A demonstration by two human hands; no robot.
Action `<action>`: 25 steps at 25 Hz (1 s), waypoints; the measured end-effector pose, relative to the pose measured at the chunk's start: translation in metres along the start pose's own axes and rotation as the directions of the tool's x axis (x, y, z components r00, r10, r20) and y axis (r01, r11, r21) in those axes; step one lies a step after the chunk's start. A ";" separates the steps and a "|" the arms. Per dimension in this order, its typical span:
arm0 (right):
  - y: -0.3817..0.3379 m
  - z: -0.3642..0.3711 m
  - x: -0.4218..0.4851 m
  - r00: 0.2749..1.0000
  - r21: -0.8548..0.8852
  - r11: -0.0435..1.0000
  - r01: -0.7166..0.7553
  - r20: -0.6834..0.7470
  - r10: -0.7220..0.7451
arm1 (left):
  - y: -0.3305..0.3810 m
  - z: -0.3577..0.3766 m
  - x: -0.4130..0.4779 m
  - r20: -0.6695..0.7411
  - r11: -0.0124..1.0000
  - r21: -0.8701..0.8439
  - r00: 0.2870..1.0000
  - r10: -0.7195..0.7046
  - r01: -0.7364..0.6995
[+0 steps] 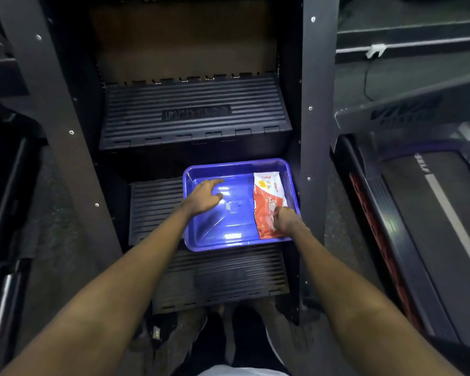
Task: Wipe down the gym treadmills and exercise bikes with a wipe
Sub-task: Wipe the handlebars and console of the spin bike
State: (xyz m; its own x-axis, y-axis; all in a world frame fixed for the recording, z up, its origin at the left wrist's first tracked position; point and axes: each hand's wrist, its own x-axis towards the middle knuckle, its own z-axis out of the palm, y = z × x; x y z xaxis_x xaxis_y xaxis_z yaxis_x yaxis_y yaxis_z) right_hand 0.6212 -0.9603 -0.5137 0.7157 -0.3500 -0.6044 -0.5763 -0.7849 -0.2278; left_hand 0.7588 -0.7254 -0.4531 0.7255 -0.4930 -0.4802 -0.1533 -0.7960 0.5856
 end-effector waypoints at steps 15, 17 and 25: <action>-0.008 0.010 0.034 0.965 -0.028 0.999 0.019 -0.260 -0.026 | -0.010 0.031 0.020 0.047 0.998 -0.011 0.997 -0.060 0.060; -0.007 0.011 0.038 0.964 -0.055 0.998 0.012 -0.265 -0.026 | -0.014 0.031 0.018 0.037 0.999 -0.002 0.998 -0.049 0.049; 0.004 0.003 0.035 0.964 0.155 0.979 0.130 -0.250 -0.089 | -0.025 0.029 0.014 0.033 0.995 -0.014 0.995 -0.097 0.097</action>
State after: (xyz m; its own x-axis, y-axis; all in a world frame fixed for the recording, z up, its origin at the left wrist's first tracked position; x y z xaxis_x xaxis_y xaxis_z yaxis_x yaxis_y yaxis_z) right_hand 0.6424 -0.9744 -0.5384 0.8398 -0.3956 -0.3718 -0.5322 -0.7351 -0.4200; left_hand 0.7530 -0.7229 -0.4933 0.7147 -0.4250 -0.5555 -0.0731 -0.8352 0.5450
